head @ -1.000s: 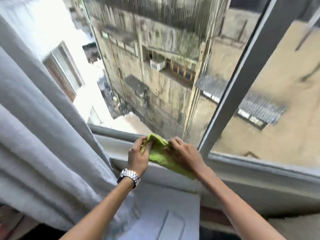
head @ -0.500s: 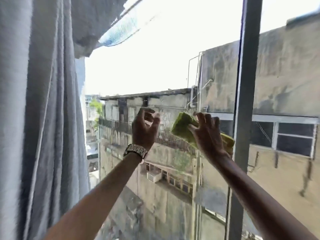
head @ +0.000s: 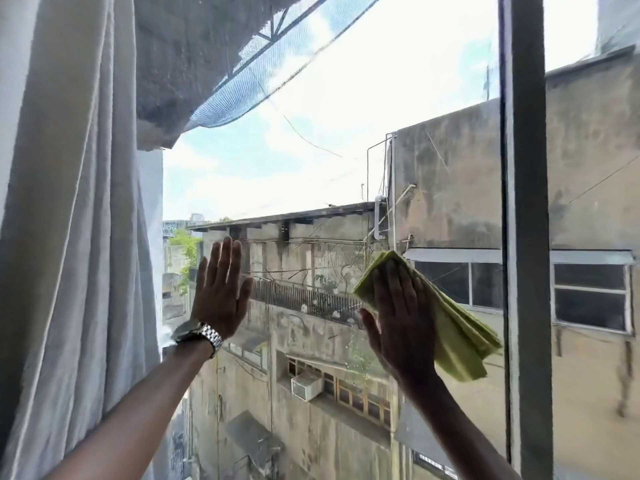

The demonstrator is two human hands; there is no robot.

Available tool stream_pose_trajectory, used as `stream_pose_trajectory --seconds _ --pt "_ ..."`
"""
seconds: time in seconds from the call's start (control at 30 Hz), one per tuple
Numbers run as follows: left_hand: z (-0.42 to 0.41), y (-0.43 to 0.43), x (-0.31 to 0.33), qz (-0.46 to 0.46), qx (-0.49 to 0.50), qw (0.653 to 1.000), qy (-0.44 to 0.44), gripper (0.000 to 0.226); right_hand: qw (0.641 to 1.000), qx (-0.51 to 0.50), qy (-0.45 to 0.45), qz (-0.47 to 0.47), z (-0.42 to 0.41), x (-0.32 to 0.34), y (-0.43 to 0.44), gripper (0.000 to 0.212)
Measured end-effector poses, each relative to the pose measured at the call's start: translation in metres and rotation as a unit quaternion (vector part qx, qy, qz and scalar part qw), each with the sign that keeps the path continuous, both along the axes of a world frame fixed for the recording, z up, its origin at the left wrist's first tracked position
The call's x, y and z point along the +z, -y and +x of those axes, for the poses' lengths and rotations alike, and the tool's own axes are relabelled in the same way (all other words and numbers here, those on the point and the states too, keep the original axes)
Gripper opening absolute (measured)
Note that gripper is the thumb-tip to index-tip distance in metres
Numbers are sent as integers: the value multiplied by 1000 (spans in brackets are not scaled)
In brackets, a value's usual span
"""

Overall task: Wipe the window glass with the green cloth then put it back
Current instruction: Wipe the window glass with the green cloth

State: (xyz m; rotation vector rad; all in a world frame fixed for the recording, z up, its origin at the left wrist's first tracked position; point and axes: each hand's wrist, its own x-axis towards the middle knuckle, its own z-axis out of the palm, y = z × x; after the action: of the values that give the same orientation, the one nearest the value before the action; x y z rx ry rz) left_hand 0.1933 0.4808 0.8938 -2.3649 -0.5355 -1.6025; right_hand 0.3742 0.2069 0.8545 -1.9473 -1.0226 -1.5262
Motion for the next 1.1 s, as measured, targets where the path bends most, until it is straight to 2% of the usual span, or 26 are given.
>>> stream_pose_trajectory --seconds 0.13,0.4,0.63,0.9,1.1 --pt "12 -11 -5 31 -10 998 52 75 999 -38 2 -3 8 -2 -11 93" --pt "17 -18 -7 55 2 996 76 70 995 -95 31 -2 6 0 -23 99" --pt "20 -15 -7 67 0 994 90 70 998 -44 48 -4 -24 23 -58 107" --pt "19 -18 -9 79 0 992 95 67 994 29 79 -68 -44 19 -92 113" --pt "19 -25 -10 98 -20 990 103 64 968 73 141 -193 -47 -6 -100 110"
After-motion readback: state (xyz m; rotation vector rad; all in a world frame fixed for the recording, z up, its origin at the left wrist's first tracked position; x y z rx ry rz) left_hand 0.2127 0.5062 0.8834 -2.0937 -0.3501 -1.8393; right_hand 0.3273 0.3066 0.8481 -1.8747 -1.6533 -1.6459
